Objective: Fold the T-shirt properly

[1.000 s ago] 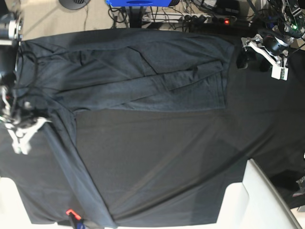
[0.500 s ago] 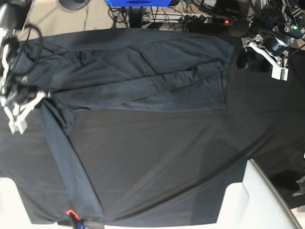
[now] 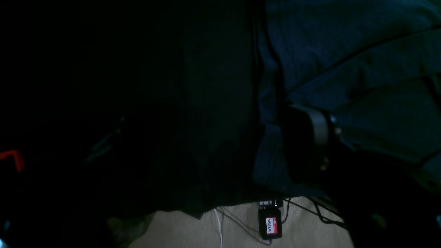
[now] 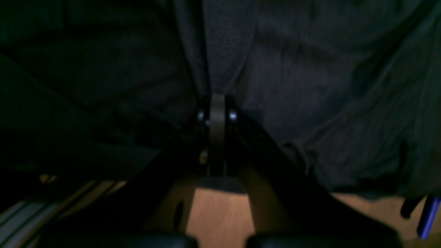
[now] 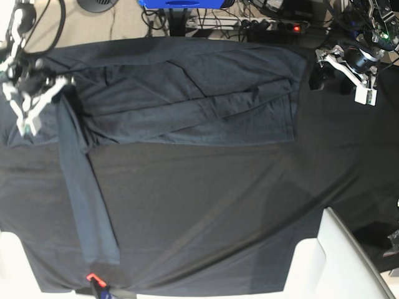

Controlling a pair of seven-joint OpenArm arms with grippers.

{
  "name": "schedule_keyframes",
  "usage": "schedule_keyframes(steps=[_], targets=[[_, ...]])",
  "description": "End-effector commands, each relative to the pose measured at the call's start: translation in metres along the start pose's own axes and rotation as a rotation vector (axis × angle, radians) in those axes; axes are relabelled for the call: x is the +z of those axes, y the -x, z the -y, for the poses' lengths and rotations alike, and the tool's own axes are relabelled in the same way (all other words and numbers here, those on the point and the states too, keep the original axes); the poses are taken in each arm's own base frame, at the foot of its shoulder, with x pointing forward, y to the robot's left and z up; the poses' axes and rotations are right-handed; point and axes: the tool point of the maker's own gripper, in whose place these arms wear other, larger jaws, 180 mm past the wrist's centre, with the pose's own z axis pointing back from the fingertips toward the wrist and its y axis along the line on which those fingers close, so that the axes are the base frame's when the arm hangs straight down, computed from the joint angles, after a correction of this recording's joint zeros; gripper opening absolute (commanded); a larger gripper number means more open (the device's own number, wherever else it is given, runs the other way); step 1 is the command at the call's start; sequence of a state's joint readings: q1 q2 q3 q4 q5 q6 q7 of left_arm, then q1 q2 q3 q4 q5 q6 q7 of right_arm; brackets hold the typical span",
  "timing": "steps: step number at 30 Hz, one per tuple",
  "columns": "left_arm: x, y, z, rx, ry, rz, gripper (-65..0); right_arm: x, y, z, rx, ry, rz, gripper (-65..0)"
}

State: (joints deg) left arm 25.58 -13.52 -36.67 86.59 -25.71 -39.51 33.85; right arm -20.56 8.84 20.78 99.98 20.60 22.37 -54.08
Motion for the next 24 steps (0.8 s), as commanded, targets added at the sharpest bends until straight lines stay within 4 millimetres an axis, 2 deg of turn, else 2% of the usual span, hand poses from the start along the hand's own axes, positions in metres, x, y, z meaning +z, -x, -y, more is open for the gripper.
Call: schedule_keyframes(steps=[1,6,9,14,22,24], targets=[[0.004,-0.012,-0.003,-0.016,0.003,0.039,-11.0,0.005,-0.008,0.003,0.014,0.007,0.032,-65.0],[0.004,-0.012,-0.003,-0.015,0.003,0.038,-11.0,0.006,0.008,0.003,0.012,0.006,0.0,-65.0],[0.004,-0.012,-0.003,-0.015,0.003,0.038,-11.0,0.006,0.006,0.005,0.017,0.011,0.01,-65.0],[0.005,-0.01,-0.003,-0.015,0.003,0.033,-11.0,0.015,0.01,0.029,-0.021,0.066,0.02,-65.0],[0.004,-0.01,-0.002,-0.015,0.004,0.033,-11.0,0.014,0.019,0.028,-0.027,0.063,-0.017,-64.7],[0.004,-0.01,-0.002,-0.015,0.004,0.033,-11.0,0.014,0.023,0.028,-0.031,0.063,-0.048,-61.7]])
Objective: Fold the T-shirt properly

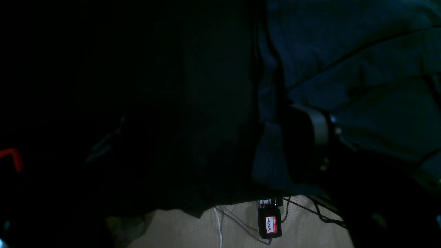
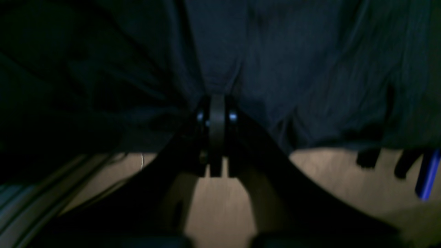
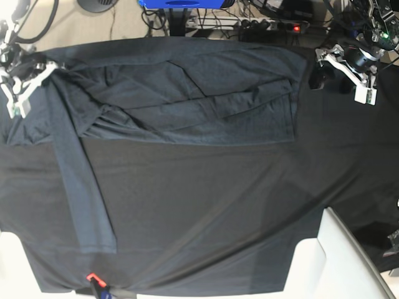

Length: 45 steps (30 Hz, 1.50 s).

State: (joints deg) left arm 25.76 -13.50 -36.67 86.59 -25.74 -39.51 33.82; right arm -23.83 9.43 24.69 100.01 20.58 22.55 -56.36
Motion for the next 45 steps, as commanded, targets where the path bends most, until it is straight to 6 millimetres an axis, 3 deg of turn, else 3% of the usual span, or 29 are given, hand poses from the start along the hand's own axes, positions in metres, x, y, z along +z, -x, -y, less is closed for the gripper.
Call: schedule_keyframes(steps=[1,6,10,13,20,24,30,36,45], targets=[[0.004,-0.011,-0.002,-0.016,0.004,0.035,-11.0,0.005,-0.011,0.004,0.009,0.01,0.031,-58.5],[0.005,-0.011,-0.003,-0.015,0.001,0.034,-11.0,0.018,-0.029,0.006,0.021,0.031,0.083,-42.9],[0.005,-0.011,-0.003,-0.015,0.001,0.034,-11.0,0.03,-0.07,0.007,0.031,0.046,0.188,-42.5],[0.005,-0.011,-0.004,-0.015,0.0,0.037,-11.0,0.027,-0.114,0.013,0.02,0.043,0.261,-42.3],[0.006,-0.009,-0.005,-0.013,-0.003,0.033,-11.0,-0.025,-0.205,0.031,-0.037,-0.042,0.251,-42.2],[0.011,0.0,-0.006,-0.012,-0.007,0.014,-11.0,-0.059,-0.237,0.034,-0.047,-0.078,0.255,-42.0],[0.023,0.006,-0.019,-0.008,-0.045,0.0,-11.0,-0.099,-0.242,0.018,-0.037,-0.108,0.197,-42.0],[0.037,0.006,-0.04,0.016,-0.109,0.017,-11.0,-0.109,-0.243,0.021,-0.081,-0.108,0.244,-42.0],[0.037,0.009,-0.037,0.019,-0.103,0.01,-11.0,-0.121,-0.228,-0.003,-0.081,-0.146,0.218,-42.3]])
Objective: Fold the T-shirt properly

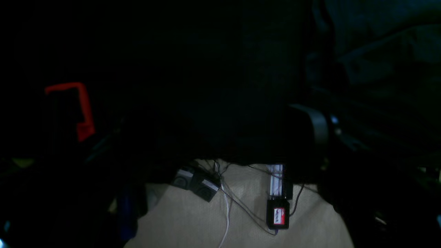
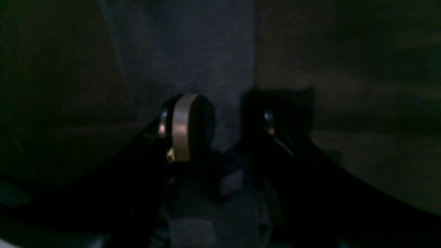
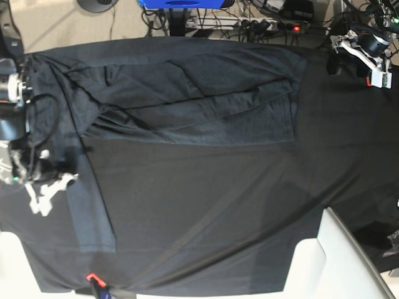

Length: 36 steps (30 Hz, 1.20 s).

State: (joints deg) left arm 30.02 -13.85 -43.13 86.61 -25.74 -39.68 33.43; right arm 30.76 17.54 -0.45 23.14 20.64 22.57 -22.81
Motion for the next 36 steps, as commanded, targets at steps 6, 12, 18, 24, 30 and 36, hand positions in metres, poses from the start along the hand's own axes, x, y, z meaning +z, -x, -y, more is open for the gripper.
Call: schedule_keyframes(steps=[6,12,18,24,30,36], targets=[[0.004,-0.012,-0.004,-0.013,0.0,0.039,-11.0,0.004,-0.015,0.002,-0.002,0.0,0.037,-42.9],[0.004,-0.012,-0.003,-0.014,0.002,0.037,-11.0,0.005,-0.018,0.001,-0.001,-0.001,0.043,-65.0],[0.003,-0.012,-0.002,-0.013,0.004,0.039,-11.0,0.011,-0.025,-0.005,0.043,-0.007,0.054,-65.0],[0.003,-0.012,-0.002,-0.014,0.004,0.037,-11.0,0.05,-0.021,-0.016,0.095,-0.009,0.069,-65.0],[0.001,-0.018,-0.002,-0.016,0.004,0.051,-11.0,0.101,0.016,-0.053,0.218,-0.005,0.071,-65.0],[0.0,-0.02,-0.002,-0.016,0.005,0.054,-11.0,0.143,0.057,-0.092,0.302,-0.025,0.083,-65.0]])
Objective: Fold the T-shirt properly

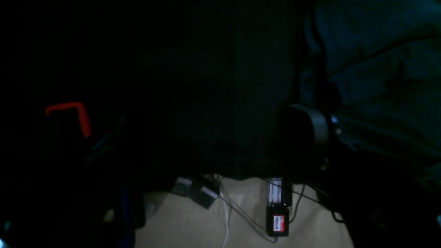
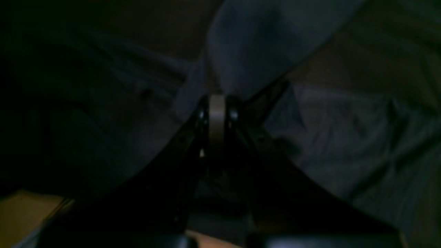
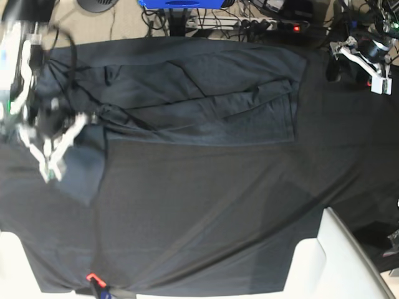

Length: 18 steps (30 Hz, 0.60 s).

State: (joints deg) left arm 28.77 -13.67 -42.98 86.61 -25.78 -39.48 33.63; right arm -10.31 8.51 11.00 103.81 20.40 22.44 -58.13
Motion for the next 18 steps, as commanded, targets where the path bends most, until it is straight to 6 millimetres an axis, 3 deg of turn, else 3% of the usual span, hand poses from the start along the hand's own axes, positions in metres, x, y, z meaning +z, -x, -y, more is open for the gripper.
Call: schedule_keyframes(steps=[1,4,10,18], targets=[[0.004,-0.013,-0.003,-0.02,0.002,0.038,-11.0,0.01,-0.012,-0.006,0.014,-0.006,0.059,-65.0],[0.004,-0.013,-0.003,-0.02,0.002,0.038,-11.0,0.019,0.002,-0.019,0.015,-0.019,0.048,-65.0],[0.004,-0.013,-0.003,-0.02,0.002,0.038,-11.0,0.018,0.03,-0.043,-0.012,-0.07,0.0,-65.0],[0.005,-0.012,-0.004,-0.019,0.002,0.035,-11.0,0.014,0.053,-0.122,0.093,-0.27,-0.024,-65.0]])
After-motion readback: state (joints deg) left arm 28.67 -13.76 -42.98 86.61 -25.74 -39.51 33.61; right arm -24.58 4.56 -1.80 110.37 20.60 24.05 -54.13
